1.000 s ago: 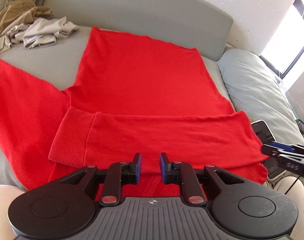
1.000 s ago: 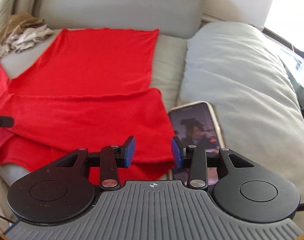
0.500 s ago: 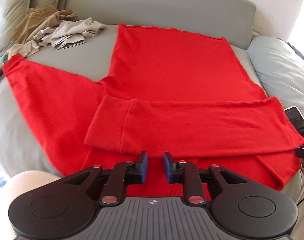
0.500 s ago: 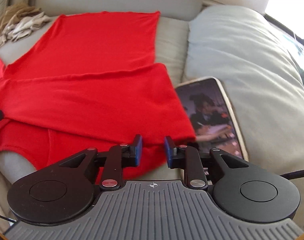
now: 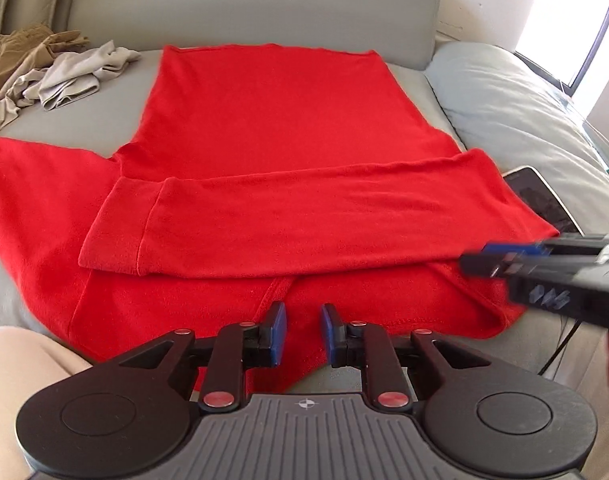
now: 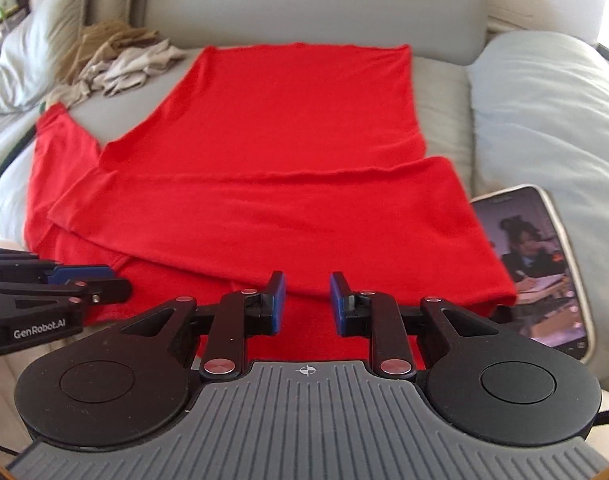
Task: Fold clothes
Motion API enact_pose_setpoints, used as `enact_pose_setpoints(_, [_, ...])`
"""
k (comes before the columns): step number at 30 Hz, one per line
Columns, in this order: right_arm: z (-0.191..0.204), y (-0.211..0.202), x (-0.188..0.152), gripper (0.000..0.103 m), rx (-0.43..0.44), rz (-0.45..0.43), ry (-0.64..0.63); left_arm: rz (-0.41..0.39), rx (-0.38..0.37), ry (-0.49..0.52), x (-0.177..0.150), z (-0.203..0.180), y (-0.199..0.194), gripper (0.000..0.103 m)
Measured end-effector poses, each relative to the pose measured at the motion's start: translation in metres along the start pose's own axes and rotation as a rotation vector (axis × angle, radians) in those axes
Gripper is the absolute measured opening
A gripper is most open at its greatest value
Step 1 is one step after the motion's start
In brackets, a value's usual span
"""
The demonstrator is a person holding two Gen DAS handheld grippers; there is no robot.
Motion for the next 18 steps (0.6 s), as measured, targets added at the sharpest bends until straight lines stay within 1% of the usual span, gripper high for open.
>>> enact_pose_setpoints(2, [0.007,-0.001,-0.007,0.029,-0.015,-0.011,-0.033,0.019,-0.01,0.004,-0.003,0.001,-0.002,0.018])
enact_pose_setpoints(5, [0.009,-0.012,-0.018,0.029,0.002,0.04,-0.033,0.076,-0.049,-0.019,-0.012,0.003,-0.006,0.018])
enact_pose_setpoints(6, [0.009,-0.017,-0.023,0.029,0.011,0.068,-0.026,0.1,-0.054,0.002,-0.015,0.003,-0.008,0.024])
enact_pose_setpoints(7, [0.009,-0.022,-0.027,0.029,0.02,0.096,-0.02,0.122,-0.065,0.048,-0.018,0.003,-0.012,0.029])
enact_pose_setpoints(8, [0.01,-0.029,-0.031,0.029,0.026,0.116,-0.022,0.151,-0.078,0.085,-0.02,0.004,-0.016,0.03])
enact_pose_setpoints(9, [0.009,-0.036,-0.035,0.032,0.055,0.135,0.006,0.165,-0.077,0.087,-0.021,0.008,-0.021,0.031])
enact_pose_setpoints(10, [0.008,-0.043,-0.039,0.034,0.088,0.154,0.039,0.143,-0.078,0.063,-0.018,0.018,-0.028,0.031])
enact_pose_setpoints(11, [0.007,-0.053,-0.04,0.036,0.136,0.137,0.092,0.113,-0.079,0.021,-0.014,0.03,-0.035,0.033])
enact_pose_setpoints(12, [0.005,-0.063,-0.038,0.04,0.175,0.107,0.136,0.081,-0.081,-0.022,-0.01,0.043,-0.042,0.038])
enact_pose_setpoints(13, [0.003,-0.073,-0.033,0.043,0.194,0.073,0.167,0.053,-0.077,-0.077,-0.006,0.059,-0.047,0.039])
enact_pose_setpoints(15, [-0.004,-0.094,-0.018,0.055,0.2,-0.024,0.219,0.006,-0.067,-0.208,0.0,0.095,-0.055,0.039])
enact_pose_setpoints(16, [-0.008,-0.103,-0.01,0.059,0.2,-0.074,0.256,-0.013,-0.061,-0.285,0.002,0.114,-0.057,0.04])
enact_pose_setpoints(17, [-0.011,-0.111,-0.001,0.066,0.199,-0.124,0.295,-0.032,-0.054,-0.361,0.003,0.133,-0.058,0.041])
enact_pose_setpoints(18, [-0.016,-0.117,0.007,0.076,0.198,-0.165,0.346,-0.052,-0.048,-0.437,0.004,0.153,-0.06,0.042])
Point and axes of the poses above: each gripper's, at about its wrist camera, not at the fingertips, and y roughly the way its jaws point, z to its left, x to its top, the point moved 8 cm from there along y, roughly the way its jaws point, and after that the axes turned 9 degrees about x, right-handed, at the moved point
